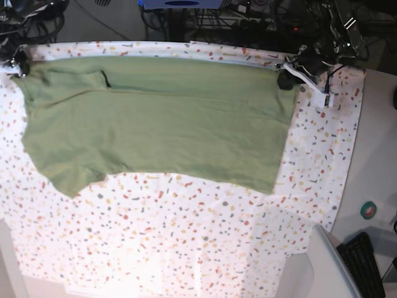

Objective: Layout the t-shirt on the table in an organized manner, then fold the t-shirt properly
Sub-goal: 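Drag the shirt with both grippers away from the table edge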

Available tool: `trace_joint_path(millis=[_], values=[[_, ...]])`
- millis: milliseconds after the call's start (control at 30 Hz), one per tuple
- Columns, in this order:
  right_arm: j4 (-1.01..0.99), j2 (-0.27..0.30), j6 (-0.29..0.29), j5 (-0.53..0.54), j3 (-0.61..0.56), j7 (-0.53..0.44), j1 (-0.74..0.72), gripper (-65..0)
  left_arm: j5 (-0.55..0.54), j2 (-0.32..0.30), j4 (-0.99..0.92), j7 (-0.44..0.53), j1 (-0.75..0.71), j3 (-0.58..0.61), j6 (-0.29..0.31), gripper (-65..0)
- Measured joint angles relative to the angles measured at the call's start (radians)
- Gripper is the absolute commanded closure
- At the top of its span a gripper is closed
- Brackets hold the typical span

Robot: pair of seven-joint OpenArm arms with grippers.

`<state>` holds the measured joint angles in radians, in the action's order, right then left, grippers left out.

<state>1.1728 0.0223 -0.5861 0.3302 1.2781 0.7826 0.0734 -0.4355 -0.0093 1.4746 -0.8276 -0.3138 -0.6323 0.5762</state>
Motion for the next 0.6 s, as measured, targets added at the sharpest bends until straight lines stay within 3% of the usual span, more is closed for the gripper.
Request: trace_joint_path(millis=[400, 500, 600], values=[[0.15, -0.078, 0.001, 0.0, 0.001, 0.005, 0.023, 0.0, 0.0, 0.001, 0.0, 0.0, 0.0, -0.023, 0.0, -1.0], [0.209, -0.097, 0.002, -0.001, 0.001, 0.0, 0.044, -20.0, -0.004, 0.001, 0.0, 0.001, -0.003, -0.023, 0.0, -25.8], [0.264, -0.128, 0.003, -0.005, 0.014, -0.007, 0.053, -22.8, 0.002, -0.001, 0.0, 0.004, -0.005, -0.028, -0.001, -43.6]])
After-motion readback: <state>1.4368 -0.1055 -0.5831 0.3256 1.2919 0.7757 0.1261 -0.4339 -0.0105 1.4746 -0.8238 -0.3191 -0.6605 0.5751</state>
